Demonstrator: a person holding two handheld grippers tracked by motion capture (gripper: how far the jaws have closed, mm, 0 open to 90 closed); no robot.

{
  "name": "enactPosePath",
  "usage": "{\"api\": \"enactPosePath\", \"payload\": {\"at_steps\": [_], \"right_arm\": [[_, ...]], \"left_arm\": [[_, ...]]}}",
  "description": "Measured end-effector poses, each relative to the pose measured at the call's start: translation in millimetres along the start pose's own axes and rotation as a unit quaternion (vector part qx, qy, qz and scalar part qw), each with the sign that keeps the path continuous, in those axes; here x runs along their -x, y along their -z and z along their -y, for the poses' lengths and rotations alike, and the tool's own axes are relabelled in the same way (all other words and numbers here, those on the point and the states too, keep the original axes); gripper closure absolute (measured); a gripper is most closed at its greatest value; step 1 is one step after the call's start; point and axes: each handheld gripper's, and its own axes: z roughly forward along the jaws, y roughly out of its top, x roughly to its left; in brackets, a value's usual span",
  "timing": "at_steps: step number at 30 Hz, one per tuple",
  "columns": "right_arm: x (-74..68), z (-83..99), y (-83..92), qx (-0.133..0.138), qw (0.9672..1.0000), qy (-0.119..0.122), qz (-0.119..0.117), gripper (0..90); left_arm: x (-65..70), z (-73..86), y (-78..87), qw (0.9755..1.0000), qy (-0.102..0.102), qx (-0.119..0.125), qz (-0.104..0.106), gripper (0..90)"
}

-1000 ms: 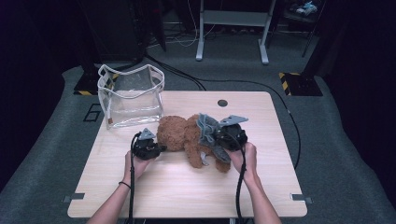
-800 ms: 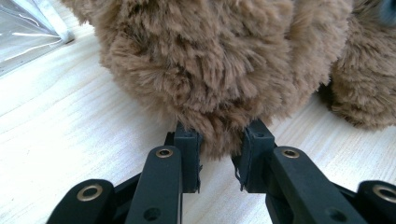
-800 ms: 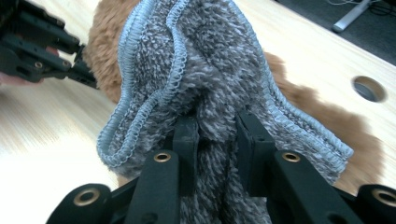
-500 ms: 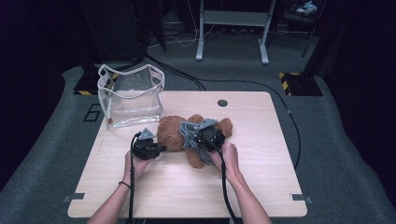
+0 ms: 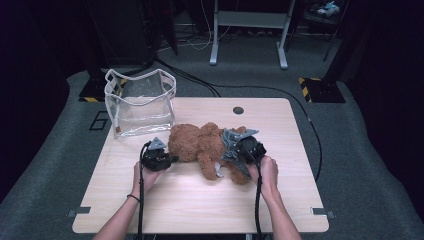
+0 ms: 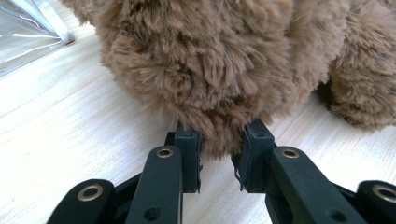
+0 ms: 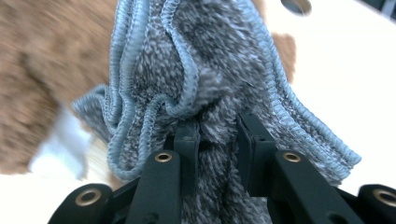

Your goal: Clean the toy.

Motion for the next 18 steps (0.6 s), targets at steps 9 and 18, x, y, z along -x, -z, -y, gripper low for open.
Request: {"api": "enactPosePath", "payload": {"at_steps": [9, 18], "right_arm": [[-3.5, -9.1, 22.6, 0.048, 0.9977, -0.019, -0.043, 72.1], [-70.1, -57.9, 29.0, 0.105, 0.9845, 0.076, -0.118, 71.9]], "left_arm": [[-0.1, 0.0, -0.1, 1.0, 0.001, -0.001, 0.0, 73.3], [0.0, -0.4, 0.6, 1.0, 0.0, -0.005, 0.0, 73.3]]}}
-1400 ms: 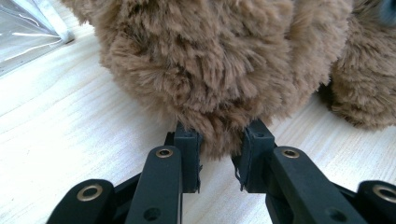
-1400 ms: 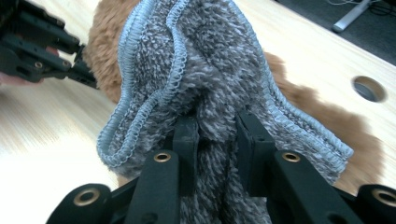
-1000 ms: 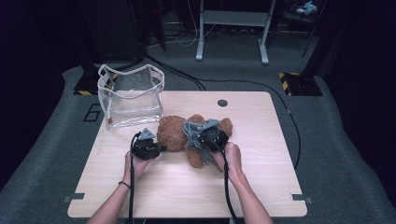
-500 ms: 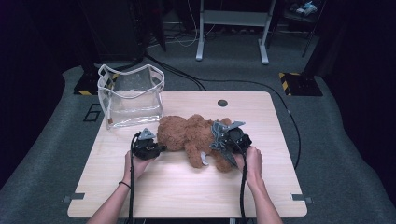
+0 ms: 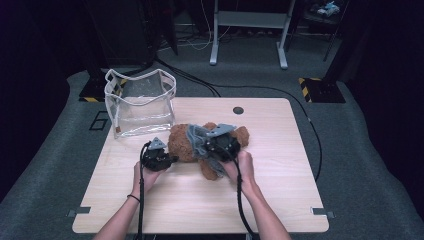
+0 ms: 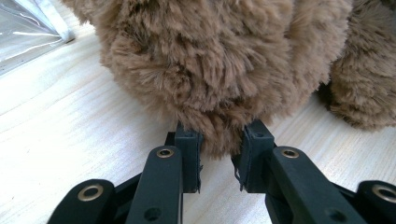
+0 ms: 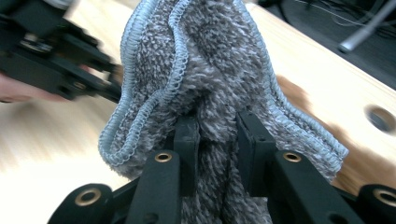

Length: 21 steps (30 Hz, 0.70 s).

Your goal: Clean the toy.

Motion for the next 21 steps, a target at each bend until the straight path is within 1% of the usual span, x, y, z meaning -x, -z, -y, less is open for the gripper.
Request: {"api": "enactPosePath", "payload": {"at_steps": [1, 2, 5, 6, 7, 8, 9, 10, 11, 12, 13, 14, 15, 17, 18, 19, 20, 21], "right_arm": [[-5.4, -4.3, -5.5, -0.002, 0.9999, 0.01, -0.007, 71.9], [-12.4, -7.7, -10.6, -0.006, 0.9999, 0.001, -0.013, 71.9], [-24.2, -14.4, -28.3, -0.007, 0.9996, 0.01, -0.027, 71.9], [-26.9, -15.2, -35.2, -0.009, 0.9995, 0.013, -0.027, 71.9], [-29.1, -15.5, -41.2, -0.011, 0.9995, 0.016, -0.026, 71.9], [-31.0, -15.3, -46.8, -0.014, 0.9995, 0.021, -0.021, 71.9], [-32.9, -14.5, -51.6, -0.021, 0.9994, 0.021, -0.017, 71.9], [-33.5, -13.0, -55.6, -0.025, 0.9993, 0.019, -0.019, 72.0], [-33.9, -11.2, -58.9, -0.029, 0.9993, 0.018, -0.018, 72.0], [-33.4, -9.1, -61.5, -0.029, 0.9992, 0.019, -0.02, 72.0], [-35.5, -7.1, -62.5, -0.034, 0.9992, 0.001, -0.023, 72.1], [-34.8, -5.2, -63.9, -0.032, 0.9992, 0.009, -0.022, 72.1], [-36.6, -3.2, -64.4, -0.038, 0.999, 0.001, -0.024, 72.1], [-39.6, 1.3, -66.0, -0.049, 0.9985, -0.001, -0.025, 72.2], [-40.0, 3.9, -67.7, -0.052, 0.9983, 0.003, -0.024, 72.3], [-41.0, 6.6, -68.7, -0.059, 0.9979, 0.0, -0.026, 72.3], [-40.0, 9.3, -70.5, -0.056, 0.998, 0.013, -0.025, 72.4], [-41.1, 11.7, -70.8, -0.06, 0.9978, 0.013, -0.025, 72.4]], "left_arm": [[0.2, -0.1, -0.1, 1.0, 0.001, 0.001, 0.0, 73.3], [0.2, -0.2, -0.1, 1.0, -0.001, 0.001, -0.001, 73.3], [-0.2, -0.3, 0.6, 1.0, -0.005, -0.001, 0.001, 73.3], [0.8, -0.2, 0.1, 1.0, 0.003, 0.003, 0.002, 73.3], [1.1, -0.2, -0.1, 1.0, 0.004, 0.004, 0.001, 73.3], [0.4, -0.3, 0.3, 1.0, 0.0, 0.003, 0.0, 73.3], [0.6, -0.2, 0.1, 1.0, 0.002, 0.004, 0.0, 73.3], [-0.3, -0.3, 0.7, 1.0, -0.002, 0.0, 0.001, 73.3], [0.0, -0.3, 0.5, 1.0, -0.001, 0.002, 0.0, 73.3], [0.0, -0.2, 0.4, 1.0, 0.0, 0.002, 0.0, 73.4], [-0.6, 0.1, 0.3, 1.0, 0.0, 0.003, 0.002, 73.4], [-0.5, 0.2, 0.2, 1.0, 0.006, 0.004, 0.004, 73.4], [-0.6, 0.4, -0.2, 1.0, 0.007, 0.005, 0.002, 73.5], [-0.6, 0.5, -0.2, 1.0, 0.007, 0.005, 0.002, 73.5], [-0.7, 0.4, -0.1, 1.0, 0.006, 0.005, 0.002, 73.6], [-0.2, 0.6, -0.1, 0.9999, 0.01, 0.006, 0.003, 73.5], [-0.9, 0.4, 0.0, 1.0, 0.006, 0.006, 0.002, 73.5], [-0.9, 0.4, 0.0, 1.0, 0.006, 0.006, 0.002, 73.6]]}}
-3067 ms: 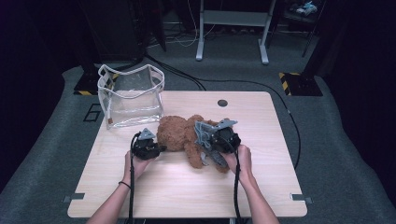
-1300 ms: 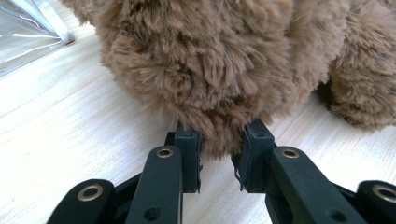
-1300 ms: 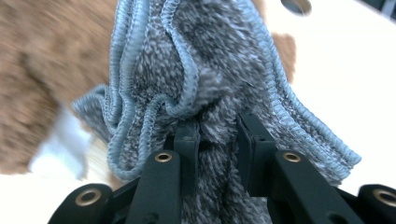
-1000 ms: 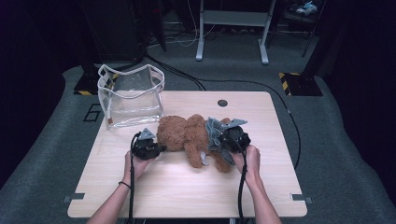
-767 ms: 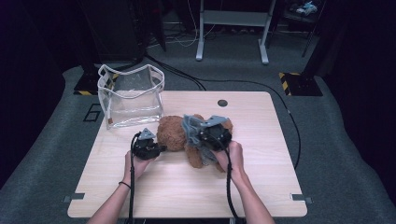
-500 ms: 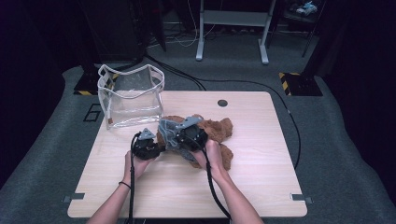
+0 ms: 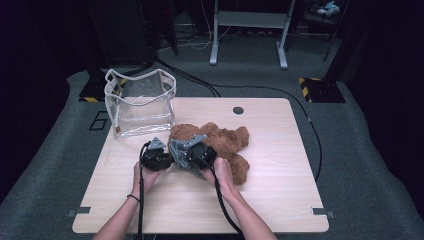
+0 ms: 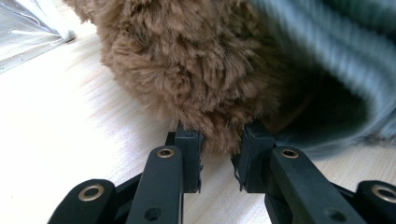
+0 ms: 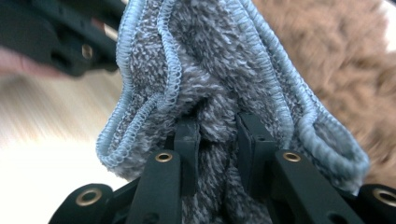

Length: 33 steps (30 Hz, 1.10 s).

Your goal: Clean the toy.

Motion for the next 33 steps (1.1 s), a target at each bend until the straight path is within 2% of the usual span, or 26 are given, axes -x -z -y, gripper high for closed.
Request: {"api": "enactPosePath", "payload": {"at_steps": [3, 4, 6, 9, 11, 15, 17, 19, 20, 23, 24, 25, 26, 28, 29, 31, 32, 33], "right_arm": [[-4.4, 7.0, 0.4, -0.017, 0.9998, -0.009, 0.001, 72.4], [-4.4, 9.5, -0.3, -0.02, 0.9998, 0.005, 0.003, 72.5], [-7.3, 15.7, 0.1, -0.033, 0.9994, 0.008, 0.005, 72.6], [-4.8, 23.4, 4.8, -0.053, 0.9984, 0.016, 0.004, 72.7], [-3.5, 28.4, 8.9, -0.076, 0.9971, 0.011, -0.003, 72.6], [-0.6, 39.1, 16.3, -0.088, 0.9961, 0.004, -0.007, 72.6], [2.3, 42.5, 21.3, -0.1, 0.9947, 0.015, -0.018, 72.5], [4.8, 42.8, 28.5, -0.083, 0.9962, 0.0, -0.027, 72.4], [7.8, 40.8, 34.2, -0.076, 0.9967, 0.001, -0.029, 72.3], [14.9, 31.2, 49.9, -0.032, 0.9994, -0.007, -0.013, 71.7], [18.9, 27.3, 54.6, -0.018, 0.9998, -0.002, -0.01, 71.5], [21.1, 22.9, 57.9, -0.002, 0.9999, -0.008, -0.006, 71.2], [24.1, 18.2, 60.1, 0.014, 0.9999, -0.004, 0.001, 71.2], [27.2, 8.1, 59.4, 0.032, 0.9995, -0.005, 0.003, 70.8], [27.4, 5.7, 57.3, 0.038, 0.9993, -0.004, 0.0, 70.8], [23.5, 0.9, 47.2, 0.023, 0.9997, -0.006, -0.002, 70.8], [18.8, 0.6, 41.4, 0.011, 0.9997, -0.02, -0.01, 70.9], [17.5, 1.1, 33.0, 0.01, 0.9999, -0.005, -0.011, 70.9]], "left_arm": [[0.2, -0.2, 0.5, 1.0, -0.001, -0.002, 0.001, 73.6], [0.1, -0.2, 0.8, 1.0, -0.002, -0.003, 0.001, 73.6], [0.1, -0.1, 0.9, 1.0, -0.002, -0.001, 0.0, 73.5], [0.2, -0.1, 0.6, 1.0, 0.0, 0.002, 0.0, 73.6], [0.1, -0.2, 0.9, 1.0, -0.001, 0.001, 0.001, 73.5], [0.3, -0.3, 0.7, 1.0, 0.001, 0.003, 0.0, 73.5], [0.2, -0.3, 0.9, 1.0, 0.001, 0.002, 0.001, 73.5], [0.3, -0.6, 0.9, 1.0, 0.0, 0.002, 0.0, 73.5], [0.4, -0.6, 1.0, 1.0, 0.0, 0.002, 0.0, 73.5], [0.0, -0.9, 1.1, 1.0, -0.004, 0.0, 0.0, 73.6], [0.4, -0.9, 0.8, 1.0, -0.002, 0.001, 0.0, 73.6], [0.5, -0.9, 0.6, 1.0, 0.0, 0.002, 0.0, 73.6], [0.9, -0.8, 0.6, 1.0, 0.003, 0.002, 0.0, 73.6], [0.7, -0.9, 0.6, 1.0, 0.001, 0.001, 0.0, 73.8], [0.8, -1.0, 0.5, 1.0, 0.001, 0.002, -0.001, 73.8], [1.0, -1.3, 0.5, 1.0, 0.003, 0.003, -0.001, 73.8], [0.6, -1.8, 0.6, 1.0, 0.002, 0.004, -0.001, 73.8], [0.4, -2.3, 0.9, 1.0, 0.001, 0.002, -0.002, 73.8]]}}
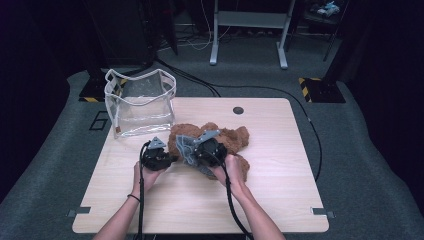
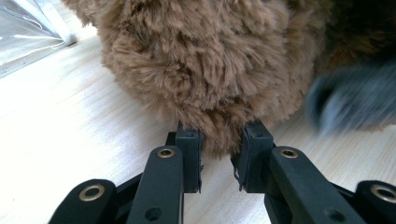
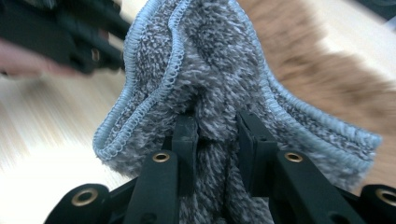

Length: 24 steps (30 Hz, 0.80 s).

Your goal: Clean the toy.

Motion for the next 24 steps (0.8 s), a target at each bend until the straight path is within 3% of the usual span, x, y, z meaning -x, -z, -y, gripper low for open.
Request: {"api": "enactPosePath", "payload": {"at_steps": [2, 4, 13, 17, 20, 24], "right_arm": [[-7.1, 5.3, -12.3, -0.025, 0.9997, 0.0, 0.005, 71.1], [-8.6, 12.9, -21.2, -0.03, 0.9995, 0.006, 0.006, 71.5], [-14.7, 46.0, -14.9, -0.072, 0.9973, 0.01, -0.012, 72.9], [-13.7, 55.8, -9.0, -0.09, 0.9955, -0.002, -0.029, 73.4], [-6.0, 55.0, 5.4, -0.07, 0.9966, -0.015, -0.04, 73.6], [10.0, 44.7, 31.5, -0.013, 0.9994, -0.031, -0.001, 73.4]], "left_arm": [[0.0, -1.0, 0.6, 1.0, 0.0, -0.002, 0.0, 73.9], [0.3, -0.8, -0.2, 1.0, 0.003, 0.003, -0.002, 73.9], [-1.3, -0.2, -0.5, 1.0, 0.005, 0.002, 0.001, 73.9], [-1.4, -0.1, -0.3, 1.0, 0.005, 0.002, 0.002, 73.8], [-1.4, 0.0, -0.1, 1.0, 0.004, 0.001, 0.002, 73.8], [-1.1, -0.3, -0.3, 1.0, 0.002, 0.001, 0.001, 73.8]]}}
